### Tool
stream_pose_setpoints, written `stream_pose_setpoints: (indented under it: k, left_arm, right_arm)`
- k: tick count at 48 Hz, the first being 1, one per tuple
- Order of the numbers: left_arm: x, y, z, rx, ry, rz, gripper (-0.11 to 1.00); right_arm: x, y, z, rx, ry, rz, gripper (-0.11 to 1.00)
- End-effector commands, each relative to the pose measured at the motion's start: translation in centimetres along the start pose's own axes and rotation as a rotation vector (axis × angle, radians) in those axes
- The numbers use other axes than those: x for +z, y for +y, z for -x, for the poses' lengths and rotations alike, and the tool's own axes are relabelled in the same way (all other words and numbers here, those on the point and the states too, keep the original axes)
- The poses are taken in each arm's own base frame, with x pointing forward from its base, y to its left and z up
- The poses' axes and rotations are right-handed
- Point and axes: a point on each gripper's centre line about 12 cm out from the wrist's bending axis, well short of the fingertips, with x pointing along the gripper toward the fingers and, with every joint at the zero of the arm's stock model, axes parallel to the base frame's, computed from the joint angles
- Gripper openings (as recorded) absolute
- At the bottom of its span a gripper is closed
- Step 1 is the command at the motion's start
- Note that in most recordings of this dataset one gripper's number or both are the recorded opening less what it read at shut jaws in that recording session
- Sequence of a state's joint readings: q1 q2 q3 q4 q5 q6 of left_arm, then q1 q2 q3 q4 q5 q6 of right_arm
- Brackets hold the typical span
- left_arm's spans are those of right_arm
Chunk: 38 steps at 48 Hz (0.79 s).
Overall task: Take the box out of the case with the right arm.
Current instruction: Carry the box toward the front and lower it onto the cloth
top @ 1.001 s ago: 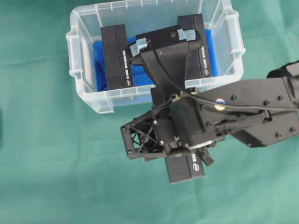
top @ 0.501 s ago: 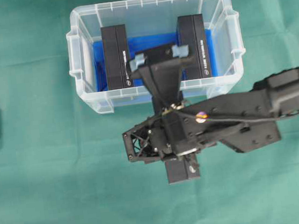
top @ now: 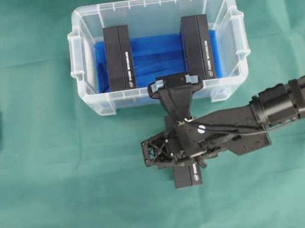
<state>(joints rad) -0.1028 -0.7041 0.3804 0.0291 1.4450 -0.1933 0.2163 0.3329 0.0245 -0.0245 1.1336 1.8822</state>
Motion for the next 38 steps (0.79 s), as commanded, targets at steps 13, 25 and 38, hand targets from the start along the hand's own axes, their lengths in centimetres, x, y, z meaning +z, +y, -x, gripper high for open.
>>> stream_pose_setpoints:
  k: [13, 25, 38]
  left_arm:
    - [0.46, 0.0, 0.78, -0.002, -0.031, 0.0, 0.0]
    - [0.44, 0.0, 0.74, -0.002, -0.029, 0.0, 0.0]
    - [0.42, 0.04, 0.78, -0.001, -0.031, 0.002, 0.0]
  right_arm:
    - [0.1, 0.32, 0.97, 0.056, 0.02, -0.009, 0.66]
    - [0.0, 0.74, 1.49, 0.074, 0.024, -0.009, 0.94]
    - [0.0, 0.78, 1.77, 0.071, 0.024, -0.011, 0.93]
